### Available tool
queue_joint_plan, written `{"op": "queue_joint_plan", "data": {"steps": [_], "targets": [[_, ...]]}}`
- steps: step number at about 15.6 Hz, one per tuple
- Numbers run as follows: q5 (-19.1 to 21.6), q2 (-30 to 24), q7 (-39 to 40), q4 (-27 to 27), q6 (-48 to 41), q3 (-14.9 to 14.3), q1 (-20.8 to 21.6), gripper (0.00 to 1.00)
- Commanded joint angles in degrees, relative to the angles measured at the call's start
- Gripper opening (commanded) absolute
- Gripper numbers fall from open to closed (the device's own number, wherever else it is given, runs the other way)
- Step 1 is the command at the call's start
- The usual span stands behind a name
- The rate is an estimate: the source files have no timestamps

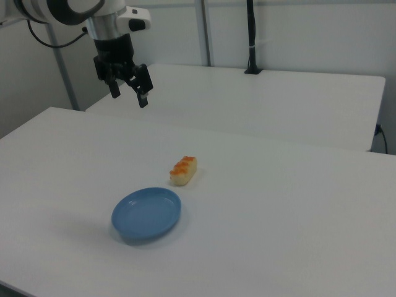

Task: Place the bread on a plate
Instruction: 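Move the open gripper over the orange-topped bread roll and lower it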

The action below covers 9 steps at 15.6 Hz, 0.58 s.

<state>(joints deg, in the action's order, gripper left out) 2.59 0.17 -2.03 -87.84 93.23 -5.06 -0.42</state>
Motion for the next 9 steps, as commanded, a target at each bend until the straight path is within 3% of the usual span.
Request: {"op": "queue_joint_plan", "data": {"steps": [1,9], "targets": [[0.05,1.41,1.5,-1.71,4.32,0.05,-0.02,1.0],[0.58,12.83,1.41,-1.19,9.86,0.05,-0.11,0.99]]}}
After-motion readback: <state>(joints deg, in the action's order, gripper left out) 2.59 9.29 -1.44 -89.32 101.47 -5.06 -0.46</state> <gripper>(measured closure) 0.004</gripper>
